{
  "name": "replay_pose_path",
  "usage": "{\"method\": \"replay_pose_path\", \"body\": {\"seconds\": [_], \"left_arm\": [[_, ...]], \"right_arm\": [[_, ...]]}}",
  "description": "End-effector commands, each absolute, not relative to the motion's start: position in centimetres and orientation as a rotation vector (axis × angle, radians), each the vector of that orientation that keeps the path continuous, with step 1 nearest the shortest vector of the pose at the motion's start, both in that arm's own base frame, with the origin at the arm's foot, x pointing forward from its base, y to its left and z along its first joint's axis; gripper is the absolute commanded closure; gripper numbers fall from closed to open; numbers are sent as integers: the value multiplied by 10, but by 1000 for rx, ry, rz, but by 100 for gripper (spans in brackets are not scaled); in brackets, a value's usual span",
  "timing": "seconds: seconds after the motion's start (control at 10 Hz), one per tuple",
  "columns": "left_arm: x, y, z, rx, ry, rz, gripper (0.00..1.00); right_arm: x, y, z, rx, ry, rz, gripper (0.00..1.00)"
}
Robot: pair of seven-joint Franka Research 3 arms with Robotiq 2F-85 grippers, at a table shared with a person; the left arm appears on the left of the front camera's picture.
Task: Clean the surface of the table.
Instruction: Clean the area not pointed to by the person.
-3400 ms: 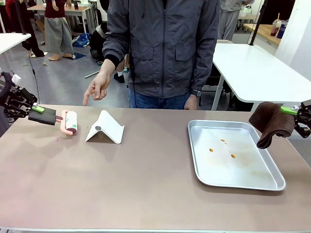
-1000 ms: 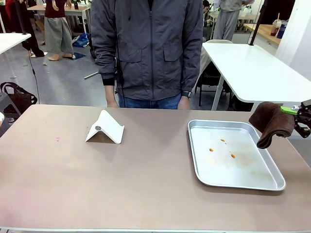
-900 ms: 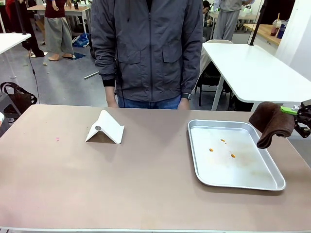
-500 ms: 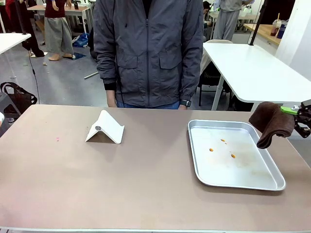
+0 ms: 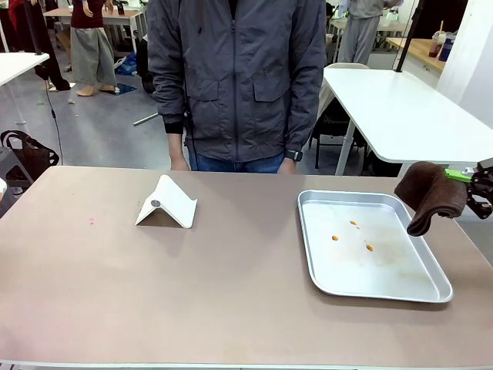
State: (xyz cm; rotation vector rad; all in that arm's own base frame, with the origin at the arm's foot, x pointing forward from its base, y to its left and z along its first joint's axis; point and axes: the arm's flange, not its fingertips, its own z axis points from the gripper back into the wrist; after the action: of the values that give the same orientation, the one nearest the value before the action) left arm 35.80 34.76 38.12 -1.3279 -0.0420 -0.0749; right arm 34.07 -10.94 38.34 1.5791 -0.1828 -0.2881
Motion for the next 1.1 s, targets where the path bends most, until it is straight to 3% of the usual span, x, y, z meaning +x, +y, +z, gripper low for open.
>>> {"method": "replay_pose_path", "body": {"seconds": [0.0,0.3,0.4,1.0], "left_arm": [[354,345,385,-1336,-47,-75,94],[354,345,385,-1336,-47,-75,94],[358,348,381,-1328,-42,-75,78],[370,343,377,-1291,-38,-79,78]], "right_arm": [[340,-108,387,1579,-184,-278,100],[340,-108,387,1579,-184,-278,100],[340,-108,387,1579,-184,-278,100],[340,-108,387,1579,-184,-278,100]]}}
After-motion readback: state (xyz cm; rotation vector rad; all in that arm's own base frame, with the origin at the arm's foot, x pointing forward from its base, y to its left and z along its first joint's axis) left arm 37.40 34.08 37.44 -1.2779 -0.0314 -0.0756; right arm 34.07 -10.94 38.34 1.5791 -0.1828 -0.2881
